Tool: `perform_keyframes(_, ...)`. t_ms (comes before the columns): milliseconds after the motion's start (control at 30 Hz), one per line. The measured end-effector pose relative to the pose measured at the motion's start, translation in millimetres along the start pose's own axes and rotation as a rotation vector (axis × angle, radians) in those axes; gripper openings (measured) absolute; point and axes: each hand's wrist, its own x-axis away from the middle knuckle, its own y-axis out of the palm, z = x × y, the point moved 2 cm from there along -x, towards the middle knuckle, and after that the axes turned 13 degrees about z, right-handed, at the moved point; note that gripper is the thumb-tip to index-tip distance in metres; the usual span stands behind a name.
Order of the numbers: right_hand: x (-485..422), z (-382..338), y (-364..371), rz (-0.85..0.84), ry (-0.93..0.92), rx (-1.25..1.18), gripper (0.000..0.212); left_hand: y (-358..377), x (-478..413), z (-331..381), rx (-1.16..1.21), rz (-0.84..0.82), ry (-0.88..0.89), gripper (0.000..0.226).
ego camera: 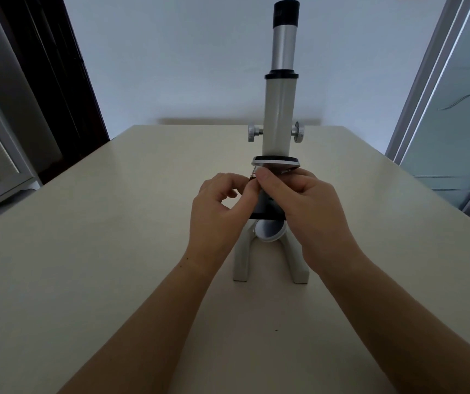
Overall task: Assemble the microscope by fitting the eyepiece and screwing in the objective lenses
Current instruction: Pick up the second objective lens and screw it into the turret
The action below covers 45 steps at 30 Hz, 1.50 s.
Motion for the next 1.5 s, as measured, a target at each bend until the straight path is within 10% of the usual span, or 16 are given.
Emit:
perform_keyframes(1000, -0.6, -2.2, -2.2, -0.022, 0.048, -0.01, 0.019, 1.1, -0.8, -3.3, 0.068, -0.061, -0.071, 0.044)
perform_keyframes(1500, -1.1, -3.1, -0.2, 0.011, 0.053, -0.016, 0.015, 2.6, -0.9, -2.2, 0.016, -0.042, 0.047, 0.012)
